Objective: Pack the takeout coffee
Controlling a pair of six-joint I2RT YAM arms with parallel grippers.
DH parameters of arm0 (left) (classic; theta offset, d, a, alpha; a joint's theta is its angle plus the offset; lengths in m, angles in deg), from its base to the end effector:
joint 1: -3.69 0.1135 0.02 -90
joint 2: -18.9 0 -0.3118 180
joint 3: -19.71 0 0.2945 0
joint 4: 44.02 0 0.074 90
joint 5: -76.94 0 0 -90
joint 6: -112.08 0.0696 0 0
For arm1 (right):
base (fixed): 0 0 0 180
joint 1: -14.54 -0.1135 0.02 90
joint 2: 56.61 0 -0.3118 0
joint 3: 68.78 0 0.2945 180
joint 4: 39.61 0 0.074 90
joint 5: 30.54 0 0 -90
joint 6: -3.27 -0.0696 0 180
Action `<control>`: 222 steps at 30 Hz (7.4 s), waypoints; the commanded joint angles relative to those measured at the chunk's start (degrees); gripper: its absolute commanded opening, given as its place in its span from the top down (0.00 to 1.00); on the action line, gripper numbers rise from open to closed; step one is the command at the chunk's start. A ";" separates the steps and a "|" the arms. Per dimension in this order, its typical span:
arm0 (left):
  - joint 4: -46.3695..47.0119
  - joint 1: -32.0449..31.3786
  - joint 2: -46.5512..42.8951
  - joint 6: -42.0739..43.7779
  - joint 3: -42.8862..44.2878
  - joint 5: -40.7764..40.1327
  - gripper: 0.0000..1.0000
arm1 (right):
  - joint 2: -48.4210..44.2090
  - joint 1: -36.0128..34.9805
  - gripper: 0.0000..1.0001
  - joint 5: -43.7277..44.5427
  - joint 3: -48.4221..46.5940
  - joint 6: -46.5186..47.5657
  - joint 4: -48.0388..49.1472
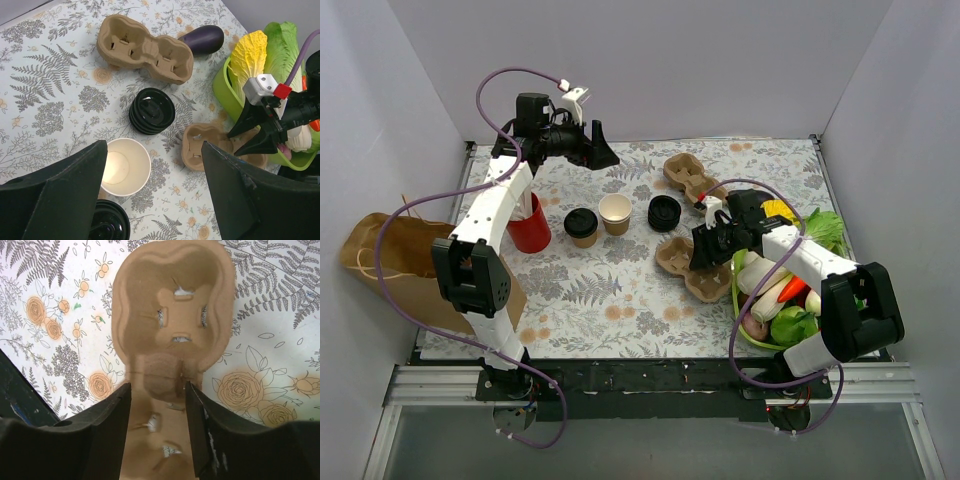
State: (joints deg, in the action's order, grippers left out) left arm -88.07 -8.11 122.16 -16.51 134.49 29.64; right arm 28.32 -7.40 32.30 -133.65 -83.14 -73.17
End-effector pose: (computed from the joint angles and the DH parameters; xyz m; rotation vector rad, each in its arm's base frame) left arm 0.4657 -0.1455 0.4085 -0.0510 2.2511 -1.2926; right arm 0.3125 0.1601 0.2136 -0.7448 2.3908 0.7261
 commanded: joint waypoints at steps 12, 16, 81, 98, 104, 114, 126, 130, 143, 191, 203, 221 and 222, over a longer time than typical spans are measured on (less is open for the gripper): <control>1.09 1.60 -1.22 -0.87 2.89 1.86 0.23 | 0.94 6.02 0.43 -3.67 -4.62 0.80 0.53; 1.09 2.21 -1.31 -1.14 2.80 2.13 0.23 | 4.01 6.99 0.43 -14.57 -8.31 4.13 -1.84; -17.02 33.24 -25.41 9.60 24.57 -38.58 0.02 | 18.87 -9.07 0.32 -19.07 -47.69 0.13 13.58; -8.49 33.24 -29.87 -2.71 13.09 -20.64 0.02 | 41.63 -32.20 0.26 -1.06 -77.56 -23.02 37.89; -3.74 33.50 -38.04 -2.19 1.40 -18.54 0.02 | 42.87 -34.49 0.25 0.09 -74.76 -26.44 41.92; -10.77 36.23 -35.15 -0.08 9.12 -12.91 0.02 | 44.10 -37.04 0.31 -6.67 -73.27 -33.21 45.36; -14.99 33.86 -36.11 1.23 11.85 -11.23 0.02 | 44.01 -39.41 0.36 -12.92 -65.00 -30.41 50.28; -15.96 33.15 -36.38 2.02 12.11 -12.28 0.02 | 45.15 -39.85 0.36 -11.87 -66.14 -29.18 50.72; -17.45 31.39 -35.94 4.83 12.20 -14.22 0.02 | 50.95 -40.12 0.74 -11.87 -71.86 -29.61 53.97; -46.90 30.69 -26.71 61.95 11.16 13.38 0.02 | 11.84 -19.38 0.99 -34.10 -35.12 8.53 7.30; -46.90 23.67 -28.91 77.34 -3.61 6.09 0.05 | 12.54 -19.29 0.99 -34.19 -36.00 7.30 8.62; -46.89 19.44 -32.60 92.20 -14.60 -0.86 0.24 | 12.46 -19.29 0.99 -30.68 -35.82 6.51 9.15; -46.90 19.26 -32.95 92.11 -15.39 -0.86 0.28 | 12.28 -19.37 0.99 -30.15 -35.74 6.51 9.15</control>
State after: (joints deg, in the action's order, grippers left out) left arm -132.37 11.98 92.87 70.83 121.50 30.14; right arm 41.41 -27.04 0.20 -168.25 -76.47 -64.73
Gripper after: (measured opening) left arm 0.770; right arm 0.021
